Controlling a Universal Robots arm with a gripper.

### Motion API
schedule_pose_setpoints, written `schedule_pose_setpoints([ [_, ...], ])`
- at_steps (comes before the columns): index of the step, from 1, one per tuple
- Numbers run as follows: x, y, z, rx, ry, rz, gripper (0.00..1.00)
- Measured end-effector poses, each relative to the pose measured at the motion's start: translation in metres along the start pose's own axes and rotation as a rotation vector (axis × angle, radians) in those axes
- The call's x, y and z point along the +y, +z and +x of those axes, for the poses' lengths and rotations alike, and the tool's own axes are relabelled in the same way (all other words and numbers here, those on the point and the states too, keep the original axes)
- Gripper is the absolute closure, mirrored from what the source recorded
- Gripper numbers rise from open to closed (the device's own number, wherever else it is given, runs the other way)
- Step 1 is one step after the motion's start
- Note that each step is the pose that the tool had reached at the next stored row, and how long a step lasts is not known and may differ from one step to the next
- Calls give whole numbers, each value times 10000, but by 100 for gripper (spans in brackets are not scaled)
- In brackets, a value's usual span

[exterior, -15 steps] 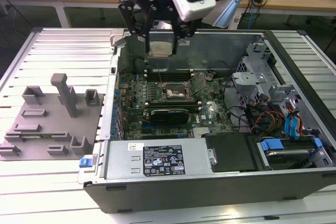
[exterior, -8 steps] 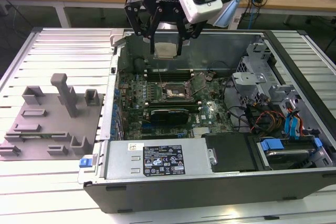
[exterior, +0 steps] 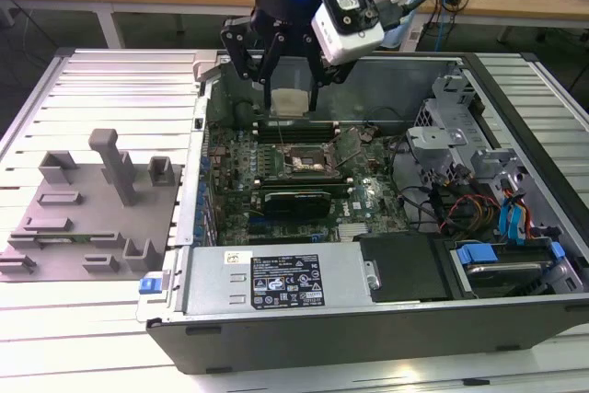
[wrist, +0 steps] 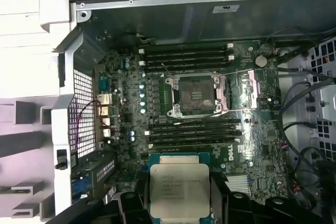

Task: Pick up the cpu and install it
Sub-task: 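Pick up the cpu and move it towards the insertion slot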

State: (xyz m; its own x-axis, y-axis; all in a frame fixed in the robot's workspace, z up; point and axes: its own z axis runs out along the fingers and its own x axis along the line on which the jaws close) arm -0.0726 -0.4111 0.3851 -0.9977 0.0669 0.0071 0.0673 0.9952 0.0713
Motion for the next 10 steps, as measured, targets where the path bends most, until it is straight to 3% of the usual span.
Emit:
schedule_pose_setpoints([
  [4,-6,98,-6,20,1,1,45],
  [10,-13,191,-16,32,2,1,45],
])
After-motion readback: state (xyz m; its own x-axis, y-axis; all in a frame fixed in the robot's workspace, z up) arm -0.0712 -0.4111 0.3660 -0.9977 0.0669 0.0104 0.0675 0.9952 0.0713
